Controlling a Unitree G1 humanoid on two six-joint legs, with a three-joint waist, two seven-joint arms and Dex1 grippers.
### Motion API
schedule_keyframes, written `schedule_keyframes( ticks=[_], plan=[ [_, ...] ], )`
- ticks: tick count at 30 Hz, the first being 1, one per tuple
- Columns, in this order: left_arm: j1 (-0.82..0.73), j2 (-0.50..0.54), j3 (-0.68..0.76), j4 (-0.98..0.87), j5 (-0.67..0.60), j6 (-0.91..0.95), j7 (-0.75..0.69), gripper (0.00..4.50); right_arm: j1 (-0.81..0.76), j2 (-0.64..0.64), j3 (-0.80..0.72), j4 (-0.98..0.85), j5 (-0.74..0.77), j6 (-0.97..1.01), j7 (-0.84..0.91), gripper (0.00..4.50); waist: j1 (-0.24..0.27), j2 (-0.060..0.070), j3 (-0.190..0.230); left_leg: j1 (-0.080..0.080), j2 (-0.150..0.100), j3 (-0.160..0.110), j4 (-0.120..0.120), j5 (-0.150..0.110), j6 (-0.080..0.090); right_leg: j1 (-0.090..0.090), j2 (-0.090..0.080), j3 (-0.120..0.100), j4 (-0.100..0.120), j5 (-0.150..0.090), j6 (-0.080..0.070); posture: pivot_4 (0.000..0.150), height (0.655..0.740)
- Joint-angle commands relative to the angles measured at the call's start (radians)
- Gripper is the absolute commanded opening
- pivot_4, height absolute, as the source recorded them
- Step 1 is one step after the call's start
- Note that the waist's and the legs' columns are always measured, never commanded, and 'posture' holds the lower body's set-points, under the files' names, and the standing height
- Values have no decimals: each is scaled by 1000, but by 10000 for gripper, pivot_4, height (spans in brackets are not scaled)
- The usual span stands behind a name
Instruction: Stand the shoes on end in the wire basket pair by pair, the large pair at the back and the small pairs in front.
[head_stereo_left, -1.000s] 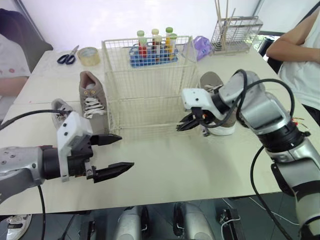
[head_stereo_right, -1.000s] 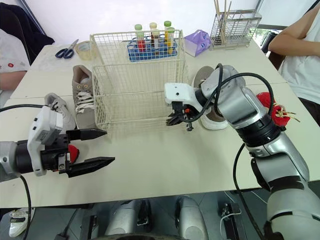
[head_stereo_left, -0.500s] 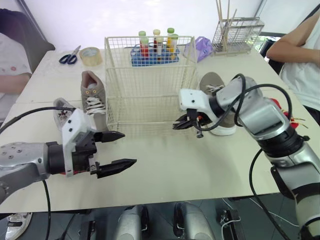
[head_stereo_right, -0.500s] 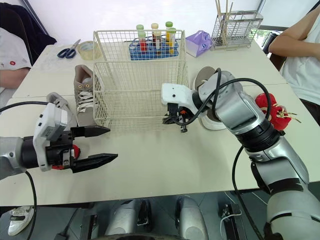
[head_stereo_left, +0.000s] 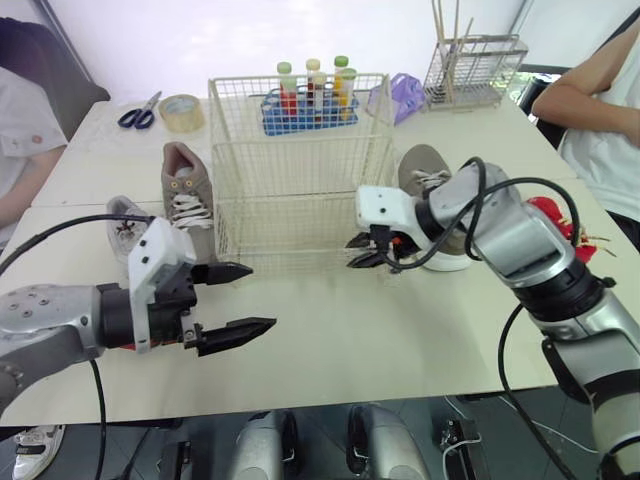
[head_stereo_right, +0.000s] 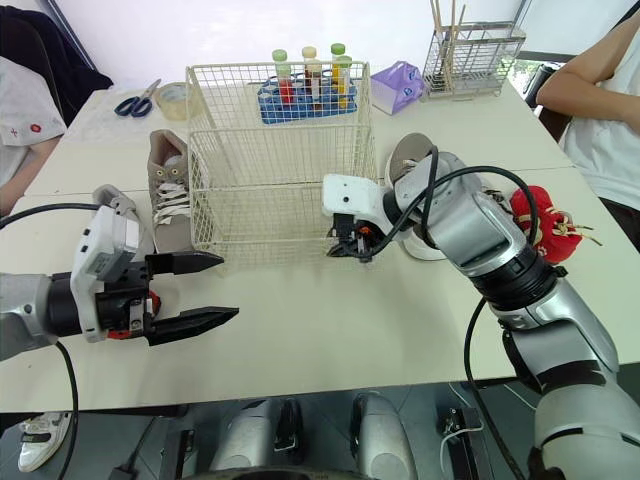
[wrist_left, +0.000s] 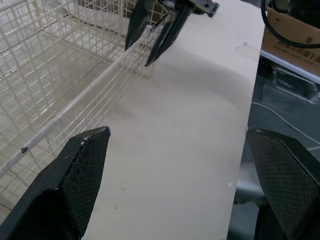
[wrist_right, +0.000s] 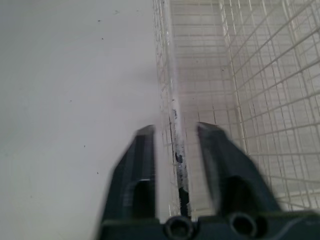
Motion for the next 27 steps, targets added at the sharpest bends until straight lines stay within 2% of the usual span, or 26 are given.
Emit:
schedule_keyframes(
  ticks=[1, 5, 8, 11, 12, 14, 16, 17, 19, 21, 25, 27],
  plan=[
    [-8, -1, 9, -3, 9, -17, -11, 45000, -72, -17, -91, -78, 88, 104, 17, 24240, 0, 0, 0, 0, 0, 0, 0, 0, 0, 0, 0, 0, 0, 0, 0, 1500, 7400],
    [4, -6, 18, 8, 19, -17, -33, 45000, -114, -81, -204, -127, 232, 281, 48, 24240, 3, 0, 0, 0, 0, 0, 0, 0, 0, 0, 0, 0, 1, 0, 0, 1500, 7400],
    [9, -24, 25, 27, 2, -19, -43, 45000, -146, -121, -399, -102, 393, 417, 73, 24240, 4, 0, 0, 1, 0, -1, 0, 0, 0, 1, 0, 0, 0, 0, 0, 1500, 7400],
    [-24, -86, 8, 44, -53, -38, 10, 45000, -171, -109, -623, 15, 452, 480, -41, 24240, 2, -1, 0, 1, -1, -1, 0, 0, 0, 1, -1, 0, 0, 0, 0, 1500, 7400],
    [-53, -119, -10, 56, -83, -47, 59, 45000, -170, -94, -678, 52, 438, 463, -109, 26935, 3, -1, 0, 1, -1, -1, 0, 0, 0, 1, -1, 0, 1, 0, 0, 1500, 7400],
    [-86, -189, -45, 50, -185, -64, 130, 45000, -90, -100, -749, 71, 405, 402, -209, 32275, 5, -4, -3, 3, -1, -2, 0, 0, 0, 3, -1, 0, 1, 0, 0, 1500, 7400],
    [-67, -233, -65, 18, -315, -85, 211, 45000, 58, -137, -813, 1, 433, 385, -216, 42082, 6, -10, -6, 3, -1, -3, 0, 0, 0, 5, -1, 1, 0, 0, 0, 1500, 7400],
    [-45, -251, -85, -10, -341, -92, 252, 45000, 146, -140, -873, -36, 441, 400, -241, 44773, 5, -10, -6, 4, 0, -4, 0, 0, 0, 6, -1, 1, -1, 0, 0, 1500, 7400],
    [14, -276, -142, -65, -339, -90, 296, 45000, 342, -93, -998, -161, 440, 381, -318, 44773, 5, -9, -5, 4, -1, -5, 0, 0, 1, 8, -4, 0, -3, 0, 0, 1500, 7400],
    [48, -285, -179, -90, -314, -90, 312, 45000, 449, -27, -1063, -260, 440, 349, -412, 44773, 4, -7, -5, 4, -3, -4, 0, 0, 2, 8, -5, 0, -2, -1, 1, 1500, 7400],
    [94, -286, -276, -94, -69, -104, 281, 45000, 625, 210, -1137, -494, 447, 356, -646, 44773, 2, -5, -7, 8, -2, -4, -1, 1, -2, 8, 0, 1, 3, -2, 1, 1500, 7400],
    [128, -319, -309, -120, -17, -129, 287, 45000, 742, 294, -1147, -588, 450, 332, -707, 44773, 6, -4, -7, 11, -1, -8, -2, 2, -4, 11, 1, 0, 3, -3, -1, 1500, 7400]
  ],
)
